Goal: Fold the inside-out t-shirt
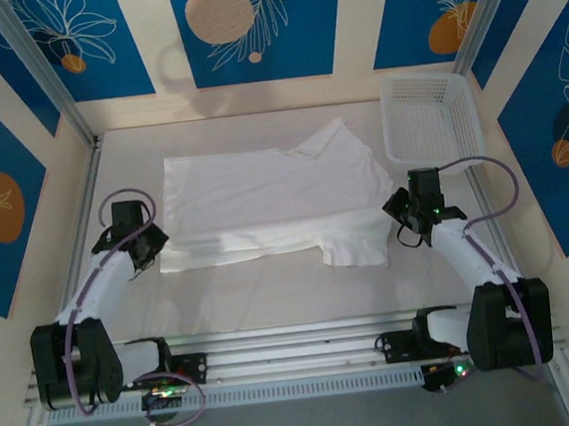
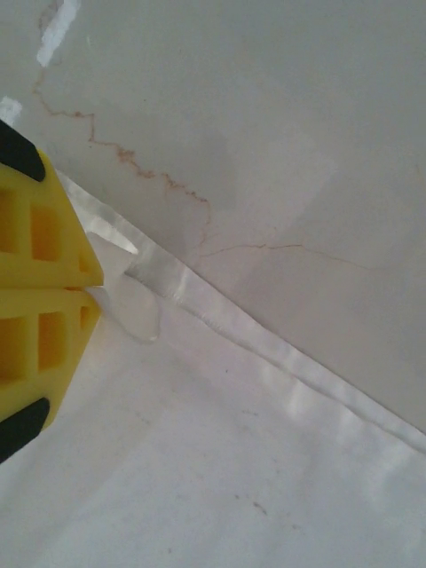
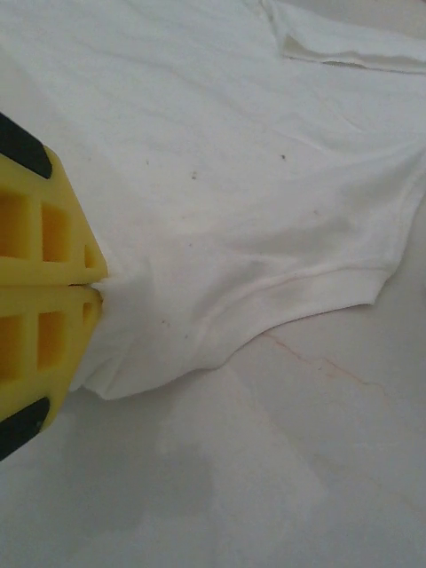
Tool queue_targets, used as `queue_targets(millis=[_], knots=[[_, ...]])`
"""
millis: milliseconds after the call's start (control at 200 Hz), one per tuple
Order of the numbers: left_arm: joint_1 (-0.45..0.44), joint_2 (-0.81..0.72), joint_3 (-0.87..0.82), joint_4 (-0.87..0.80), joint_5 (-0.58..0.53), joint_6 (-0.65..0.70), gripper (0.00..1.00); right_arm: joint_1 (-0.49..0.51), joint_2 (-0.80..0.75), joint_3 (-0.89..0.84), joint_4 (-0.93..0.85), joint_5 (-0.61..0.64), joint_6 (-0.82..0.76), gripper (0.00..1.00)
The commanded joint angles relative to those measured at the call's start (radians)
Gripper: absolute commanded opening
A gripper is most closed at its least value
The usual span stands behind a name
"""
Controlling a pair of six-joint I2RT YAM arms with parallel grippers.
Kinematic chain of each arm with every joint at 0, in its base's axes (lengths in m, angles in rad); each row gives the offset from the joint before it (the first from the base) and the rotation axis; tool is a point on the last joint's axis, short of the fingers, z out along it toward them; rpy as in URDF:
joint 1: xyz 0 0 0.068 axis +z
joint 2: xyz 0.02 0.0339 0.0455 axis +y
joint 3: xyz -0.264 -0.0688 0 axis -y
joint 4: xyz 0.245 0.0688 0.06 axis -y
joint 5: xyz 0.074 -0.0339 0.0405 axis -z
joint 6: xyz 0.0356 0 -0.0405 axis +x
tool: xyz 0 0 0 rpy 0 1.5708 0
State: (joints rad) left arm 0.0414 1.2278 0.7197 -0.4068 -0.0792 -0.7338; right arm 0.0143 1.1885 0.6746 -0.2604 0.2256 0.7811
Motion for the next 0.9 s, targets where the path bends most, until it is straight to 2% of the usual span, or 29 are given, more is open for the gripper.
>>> queue_targets(millis=[0, 105, 245, 325, 400, 495, 565, 695, 800, 895], knots=[[0.013, 0.032, 0.072, 0.058, 0.022, 0.043, 0.00, -0.016, 0.010, 0.044, 0.044, -0.032, -0.022, 0.00], [0.013, 0.071, 0.093, 0.065, -0.016, 0.043, 0.00, -0.026, 0.036, 0.054, 0.073, -0.017, -0.022, 0.00], [0.014, 0.157, 0.107, 0.066, -0.064, 0.034, 0.00, -0.031, 0.145, 0.076, 0.113, -0.051, -0.039, 0.00], [0.014, 0.219, 0.112, 0.072, -0.059, 0.025, 0.00, -0.028, 0.206, 0.080, 0.122, -0.074, -0.032, 0.09], [0.012, 0.272, 0.126, 0.071, -0.044, 0.027, 0.30, -0.026, 0.240, 0.092, 0.116, -0.089, -0.042, 0.26], [0.014, 0.273, 0.127, 0.066, -0.034, 0.030, 0.50, -0.024, 0.216, 0.125, 0.034, -0.071, -0.041, 0.37], [0.013, 0.221, 0.114, 0.065, -0.025, 0.034, 0.55, -0.024, 0.156, 0.112, -0.016, -0.040, -0.014, 0.43], [-0.026, 0.065, 0.084, 0.051, 0.046, 0.047, 0.58, -0.006, -0.018, -0.031, -0.063, -0.048, 0.087, 0.45], [-0.131, -0.051, 0.071, 0.041, 0.089, 0.101, 0.62, 0.029, -0.154, -0.166, -0.127, -0.046, 0.164, 0.49], [-0.252, -0.114, 0.073, 0.015, 0.053, 0.160, 0.65, 0.049, -0.225, -0.255, -0.147, -0.084, 0.177, 0.52]])
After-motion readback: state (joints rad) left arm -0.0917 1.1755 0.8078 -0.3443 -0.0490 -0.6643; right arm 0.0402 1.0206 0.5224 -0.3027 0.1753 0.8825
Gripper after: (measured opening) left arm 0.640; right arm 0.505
